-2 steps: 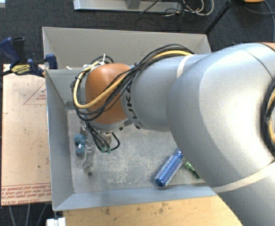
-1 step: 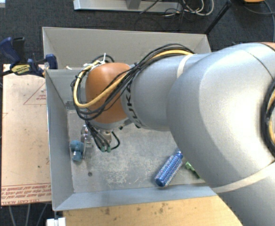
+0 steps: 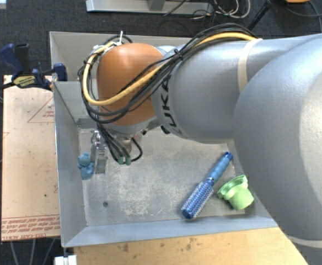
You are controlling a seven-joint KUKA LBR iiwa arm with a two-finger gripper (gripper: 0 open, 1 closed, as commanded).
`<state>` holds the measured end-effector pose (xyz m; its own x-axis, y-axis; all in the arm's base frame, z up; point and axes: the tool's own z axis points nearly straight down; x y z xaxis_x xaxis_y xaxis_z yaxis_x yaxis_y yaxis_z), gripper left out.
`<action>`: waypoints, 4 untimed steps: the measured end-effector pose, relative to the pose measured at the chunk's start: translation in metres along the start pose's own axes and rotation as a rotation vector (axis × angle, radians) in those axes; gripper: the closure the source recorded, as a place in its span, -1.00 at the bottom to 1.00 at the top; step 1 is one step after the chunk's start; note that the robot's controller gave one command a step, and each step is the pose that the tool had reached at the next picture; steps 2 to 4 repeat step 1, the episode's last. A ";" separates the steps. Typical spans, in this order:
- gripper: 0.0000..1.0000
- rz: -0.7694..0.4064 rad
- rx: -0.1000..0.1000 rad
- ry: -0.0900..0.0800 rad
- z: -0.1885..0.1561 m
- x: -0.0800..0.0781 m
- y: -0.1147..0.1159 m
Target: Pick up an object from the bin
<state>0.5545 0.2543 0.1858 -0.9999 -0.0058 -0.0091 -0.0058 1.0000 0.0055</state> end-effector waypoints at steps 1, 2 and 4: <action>1.00 -0.043 0.004 0.008 -0.028 0.035 -0.020; 1.00 -0.043 0.004 0.008 -0.028 0.035 -0.020; 1.00 -0.043 0.004 0.008 -0.028 0.035 -0.020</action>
Offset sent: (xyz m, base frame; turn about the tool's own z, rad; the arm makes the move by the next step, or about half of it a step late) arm -0.0351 -0.0203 0.0257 -0.0439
